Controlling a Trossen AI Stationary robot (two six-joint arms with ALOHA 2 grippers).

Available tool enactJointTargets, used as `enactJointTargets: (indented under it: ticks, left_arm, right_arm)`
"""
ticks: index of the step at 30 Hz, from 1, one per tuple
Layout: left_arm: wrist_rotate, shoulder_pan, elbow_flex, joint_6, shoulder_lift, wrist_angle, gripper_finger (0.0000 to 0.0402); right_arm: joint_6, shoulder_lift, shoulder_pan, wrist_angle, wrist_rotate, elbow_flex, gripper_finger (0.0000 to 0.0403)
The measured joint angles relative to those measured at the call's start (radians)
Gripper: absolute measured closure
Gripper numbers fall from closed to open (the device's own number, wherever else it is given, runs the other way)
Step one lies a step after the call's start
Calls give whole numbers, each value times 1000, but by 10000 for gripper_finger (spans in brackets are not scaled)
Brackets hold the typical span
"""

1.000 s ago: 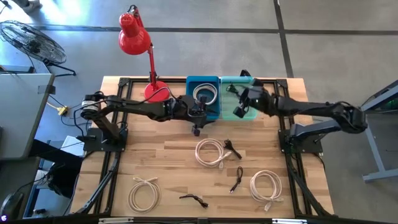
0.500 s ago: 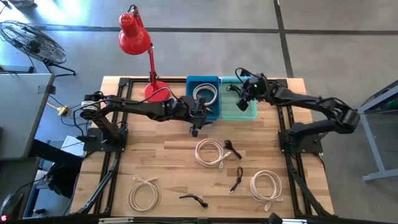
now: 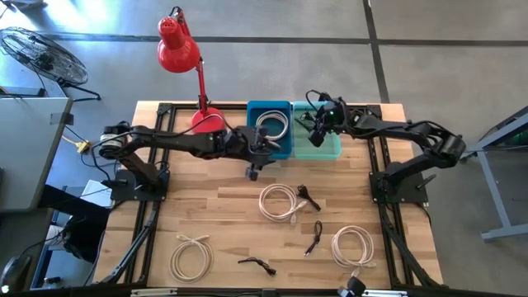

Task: Pick & Place USB Port
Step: Put the white charger cable into the blue bin

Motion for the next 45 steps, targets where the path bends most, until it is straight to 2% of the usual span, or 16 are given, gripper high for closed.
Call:
enactJointTargets:
  ticks: [4, 8, 10, 19, 26, 30, 36, 41, 45]
  left_arm:
    - [-9, 0, -1, -16, -37, -89, 216]
    - [-12, 0, -2, -25, -70, -185, 216]
    - [-12, -1, 1, -31, -77, -207, 216]
    - [-4, -21, -1, -69, -158, -513, 216]
    - [135, -87, -1, -68, -173, -717, 216]
    - [239, -158, -1, -155, -173, -857, 216]
    - [290, -301, -1, -388, -173, -1007, 216]
    - [306, -438, -22, -597, -172, -943, 216]
    - [235, -547, -37, -825, -172, -881, 216]
  right_arm:
    - [-2, -23, 1, 14, 0, 0, 208]
    - [-7, -59, 17, 31, -37, 0, 200]
    - [-25, -83, 30, 37, -96, 0, 200]
    - [-62, -253, 146, 36, -404, 0, 199]
    - [-100, -387, 292, 27, -522, 0, 198]
    - [-107, -426, 386, 30, -522, 0, 198]
    - [-107, -424, 483, 28, -480, 0, 198]
    - [-143, -419, 538, 24, -359, 0, 198]
    - [-163, -419, 565, 26, -333, 0, 198]
